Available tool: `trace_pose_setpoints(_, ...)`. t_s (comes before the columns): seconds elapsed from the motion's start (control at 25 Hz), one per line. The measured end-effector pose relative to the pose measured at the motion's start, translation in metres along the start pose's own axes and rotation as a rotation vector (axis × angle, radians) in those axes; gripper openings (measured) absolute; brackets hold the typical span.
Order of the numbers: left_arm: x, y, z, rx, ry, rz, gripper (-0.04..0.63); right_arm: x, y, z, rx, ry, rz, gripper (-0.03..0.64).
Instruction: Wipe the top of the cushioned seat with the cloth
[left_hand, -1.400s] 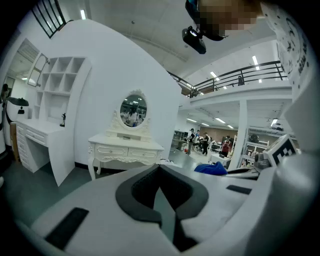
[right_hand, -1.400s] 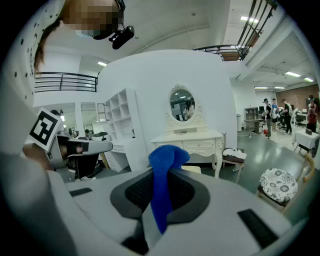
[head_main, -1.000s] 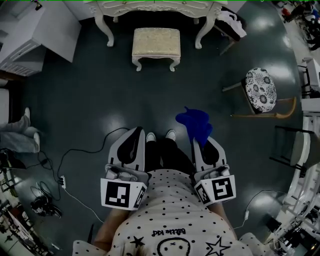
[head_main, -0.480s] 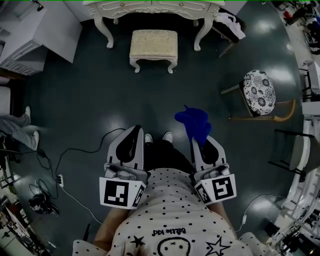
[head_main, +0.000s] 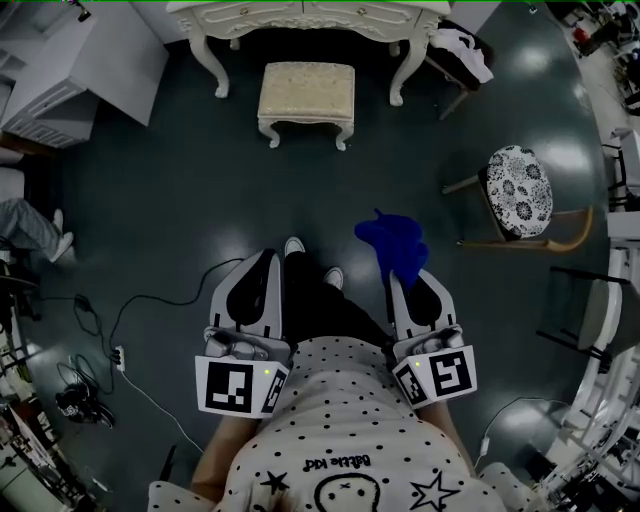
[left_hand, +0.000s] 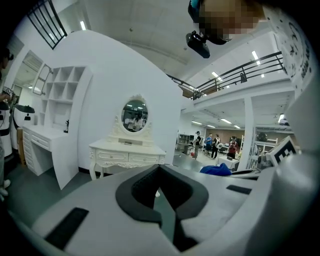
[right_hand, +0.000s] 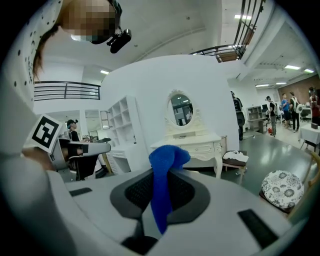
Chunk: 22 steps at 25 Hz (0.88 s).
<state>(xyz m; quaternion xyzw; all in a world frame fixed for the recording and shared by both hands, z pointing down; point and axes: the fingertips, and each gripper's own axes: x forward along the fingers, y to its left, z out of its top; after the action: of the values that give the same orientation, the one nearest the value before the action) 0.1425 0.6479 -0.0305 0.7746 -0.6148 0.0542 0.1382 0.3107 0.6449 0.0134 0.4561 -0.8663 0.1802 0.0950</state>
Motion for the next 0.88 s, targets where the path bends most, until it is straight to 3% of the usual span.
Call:
trace_pose_setpoints(0.4, 0.054, 0.034, 0.017, -0.004, -0.006, -0.030, -0.003, 0.056, -0.013, 0.022, -0.009, 0.000, -0.035, 0.061)
trace_pose_setpoints(0.88, 0.123, 0.154, 0.072, 0.017, -0.052, -0.056, -0.003, 0.183, 0.018, 0.074, -0.012, -0.026, -0.075, 0.061)
